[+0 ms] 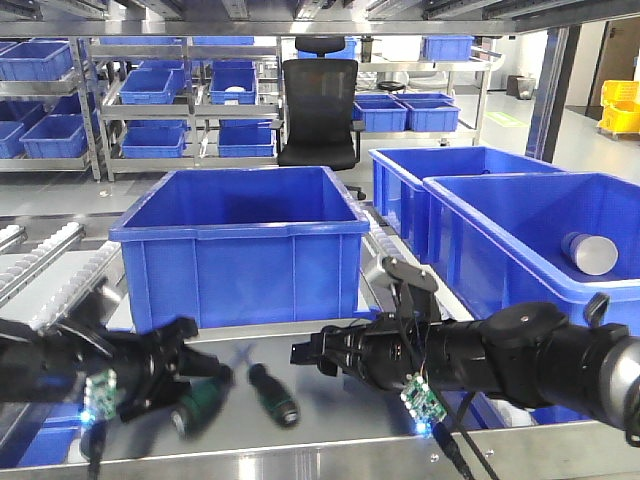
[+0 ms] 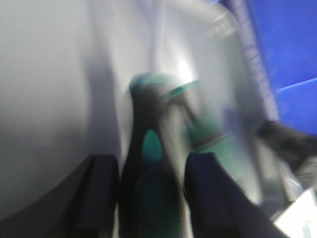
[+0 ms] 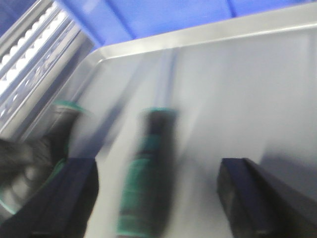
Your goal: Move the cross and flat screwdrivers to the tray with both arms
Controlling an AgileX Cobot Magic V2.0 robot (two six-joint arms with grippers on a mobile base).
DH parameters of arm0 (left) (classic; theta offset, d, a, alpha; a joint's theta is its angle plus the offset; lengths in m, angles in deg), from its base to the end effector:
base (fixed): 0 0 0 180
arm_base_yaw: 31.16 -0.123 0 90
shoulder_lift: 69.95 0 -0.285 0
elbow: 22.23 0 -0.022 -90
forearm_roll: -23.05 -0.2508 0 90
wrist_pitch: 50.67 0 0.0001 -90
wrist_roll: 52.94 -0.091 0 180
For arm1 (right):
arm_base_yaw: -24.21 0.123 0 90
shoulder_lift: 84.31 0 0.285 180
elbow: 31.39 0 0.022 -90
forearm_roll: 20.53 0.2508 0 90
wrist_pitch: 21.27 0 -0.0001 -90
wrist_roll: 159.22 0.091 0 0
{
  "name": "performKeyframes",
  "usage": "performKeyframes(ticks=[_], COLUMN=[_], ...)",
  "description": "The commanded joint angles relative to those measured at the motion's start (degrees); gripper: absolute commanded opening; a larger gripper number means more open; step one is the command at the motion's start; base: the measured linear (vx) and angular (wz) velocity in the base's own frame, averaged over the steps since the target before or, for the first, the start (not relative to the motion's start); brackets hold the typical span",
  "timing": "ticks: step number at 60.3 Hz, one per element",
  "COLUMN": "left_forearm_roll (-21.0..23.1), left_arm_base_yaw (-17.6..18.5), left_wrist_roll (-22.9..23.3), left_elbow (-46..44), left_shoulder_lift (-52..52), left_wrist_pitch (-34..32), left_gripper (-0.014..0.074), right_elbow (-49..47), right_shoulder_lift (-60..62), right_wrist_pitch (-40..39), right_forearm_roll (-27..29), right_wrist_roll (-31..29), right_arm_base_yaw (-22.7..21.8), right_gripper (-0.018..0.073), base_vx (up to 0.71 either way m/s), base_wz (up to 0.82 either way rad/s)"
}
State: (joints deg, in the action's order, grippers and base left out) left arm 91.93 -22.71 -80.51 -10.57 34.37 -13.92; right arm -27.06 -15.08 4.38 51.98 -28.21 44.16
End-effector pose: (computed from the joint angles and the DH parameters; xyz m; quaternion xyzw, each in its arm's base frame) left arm 0.3511 -0.1036 0.2595 -0.0951 0.8737 -0.3973 0.2641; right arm 0.3695 0.1742 0.2575 -0.0868 0.8617 0.3388 0.3675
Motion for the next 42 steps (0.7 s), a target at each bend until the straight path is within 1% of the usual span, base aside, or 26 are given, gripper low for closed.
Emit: performKeyframes(ticks=[1,8,11,13,16,19,23,24,25,30,32,33,34,38,42], left_forearm_roll=[3.51,3.37,3.19,2.86,1.36,-1.03,-6.88,-9.31,-10.65,-20.68,-25.72,-28.31,-29.99,-39.58,-46.62], left_arm_base_yaw=[0.24,0.24,0.24,0.24,0.24,0.24,0.24,0.24,0.24,0.24,0.24,0.24,0.24,0.24,0.24], left_wrist_roll=[-1.0,-3.06,-3.17,-3.17,-3.17,-2.94,-2.42,-1.97,-1.63,3.2,5.04,6.11,6.85,11.54,15.11], left_elbow=[-1.7,-1.7,-1.65,-1.65,-1.65,-1.65,-1.65,-1.65,-1.65,-0.77,0.53,1.42,2.09,6.8,11.96], left_shoulder_lift=[-5.14,-7.85,-9.12,-9.93,-11.33,-12.95,-15.83,-17.05,-17.7,-22.89,-26.07,-27.8,-29.05,-37.63,-45.79], left_wrist_pitch=[-0.37,0.45,1.17,1.89,2.78,3.5,4.13,4.47,4.54,4.36,3.29,2.58,2.05,-1.35,-4.27], left_gripper=[0.0427,0.0423,0.0405,0.0382,0.0309,0.0224,0.006,0.0,-0.001,-0.0005,-0.0002,0.0,0.0,0.0004,0.0004], right_elbow=[-2.57,-2.57,-2.57,-2.57,-2.51,-2.51,-2.51,-2.51,-2.51,-1.41,-0.12,0.92,2.15,7.98,14.37], right_shoulder_lift=[4.75,7.91,9.44,10.64,12.82,15.12,19.03,19.71,20.77,26.26,28.68,30.26,31.99,38.32,45.93], right_wrist_pitch=[0.26,0.32,0.69,1.08,1.77,3.1,5.39,5.86,6.44,7.31,6.45,5.61,4.58,0.23,-5.45], right_forearm_roll=[1.73,1.43,0.99,0.51,-1.24,-4.27,-11.67,-13.08,-15.15,-24.84,-27.96,-29.73,-31.42,-36.17,-39.57], right_wrist_roll=[-1.93,-2.44,-2.43,-2.32,-1.67,-0.19,2.73,3.49,4.34,8.54,10.45,11.64,12.78,16.78,19.18], right_arm_base_yaw=[-0.11,-0.11,-0.11,-0.11,-0.11,-0.11,-0.11,-0.11,-0.11,-0.11,-0.11,-0.11,-0.11,-0.11,-0.11], right_gripper=[0.0582,0.0568,0.0533,0.0494,0.0403,0.0273,0.0041,0.0001,-0.0015,-0.0011,-0.001,-0.001,-0.0009,-0.0009,-0.0009], base_vx=[0.0,0.0,0.0,0.0,0.0,0.0,0.0,0.0,0.0,0.0,0.0,0.0,0.0,0.0,0.0], base_wz=[0.0,0.0,0.0,0.0,0.0,0.0,0.0,0.0,0.0,0.0,0.0,0.0,0.0,0.0,0.0])
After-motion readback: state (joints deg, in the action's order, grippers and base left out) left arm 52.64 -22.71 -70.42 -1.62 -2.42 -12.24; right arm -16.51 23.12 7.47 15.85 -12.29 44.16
